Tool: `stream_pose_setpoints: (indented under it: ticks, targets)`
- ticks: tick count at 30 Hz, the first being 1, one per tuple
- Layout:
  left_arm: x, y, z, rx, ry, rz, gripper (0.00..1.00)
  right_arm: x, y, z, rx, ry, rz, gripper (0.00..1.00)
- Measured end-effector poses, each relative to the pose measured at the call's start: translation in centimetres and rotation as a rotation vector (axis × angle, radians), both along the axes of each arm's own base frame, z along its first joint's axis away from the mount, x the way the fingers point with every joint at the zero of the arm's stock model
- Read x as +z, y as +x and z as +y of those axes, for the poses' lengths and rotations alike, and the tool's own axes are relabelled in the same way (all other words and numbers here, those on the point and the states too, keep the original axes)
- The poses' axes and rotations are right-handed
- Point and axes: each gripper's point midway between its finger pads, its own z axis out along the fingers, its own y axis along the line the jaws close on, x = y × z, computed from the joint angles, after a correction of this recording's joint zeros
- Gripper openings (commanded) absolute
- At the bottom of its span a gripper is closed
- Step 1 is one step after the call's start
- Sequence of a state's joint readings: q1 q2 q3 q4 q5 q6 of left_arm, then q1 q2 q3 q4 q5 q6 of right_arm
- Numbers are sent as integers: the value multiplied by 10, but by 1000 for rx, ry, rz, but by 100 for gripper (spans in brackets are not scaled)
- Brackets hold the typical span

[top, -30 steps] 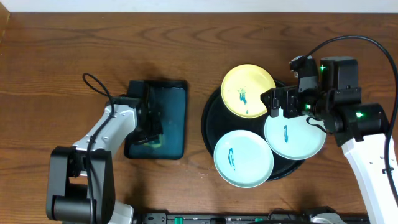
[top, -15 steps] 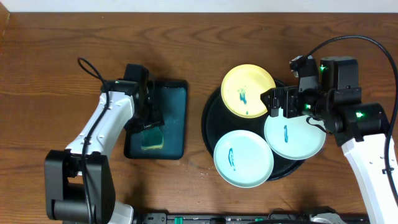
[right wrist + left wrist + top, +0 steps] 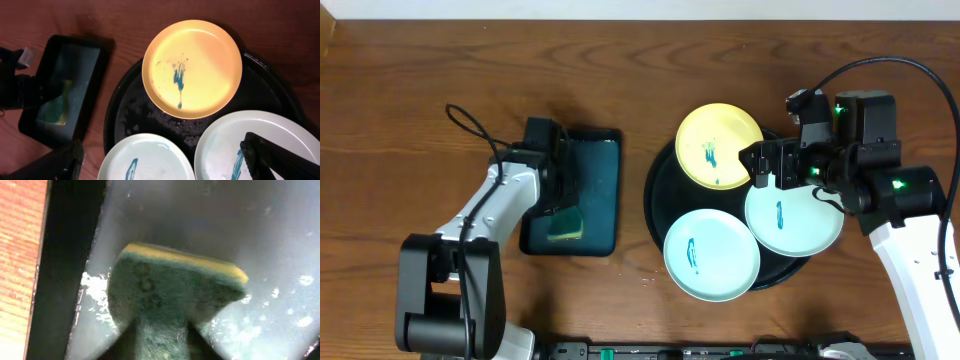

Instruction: Clean dirty plates on tray and stack at the side

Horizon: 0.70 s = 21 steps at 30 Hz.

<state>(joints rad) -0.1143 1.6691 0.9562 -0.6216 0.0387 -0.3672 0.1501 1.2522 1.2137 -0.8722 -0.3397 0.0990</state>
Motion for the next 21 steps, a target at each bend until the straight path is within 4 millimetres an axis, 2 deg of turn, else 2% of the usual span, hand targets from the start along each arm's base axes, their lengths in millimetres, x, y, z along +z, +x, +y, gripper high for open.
stream_pose_setpoints:
  ticks: [1,8,10,11,13,15,21]
  targets:
    - [0,1,0,3,-2,-5,8,0,0,0,0,0,0,99]
    - [3,5,-6,-14,-36,-18,9,0,0,0,0,0,0,99]
    - [7,6,-9,-28,-47,-11,27,0,0,0,0,0,0,99]
    - [10,6,-11,-40,-56,-8,41,0,0,0,0,0,0,99]
    - [16,10,-15,-47,-79,-17,52,0,0,0,0,0,1,99]
    - [22,14,-19,-57,-95,-32,57,0,0,0,0,0,1,99]
    - [25,5,-20,-64,-104,2,57,-4,-5,-1,-3,-2,31,99]
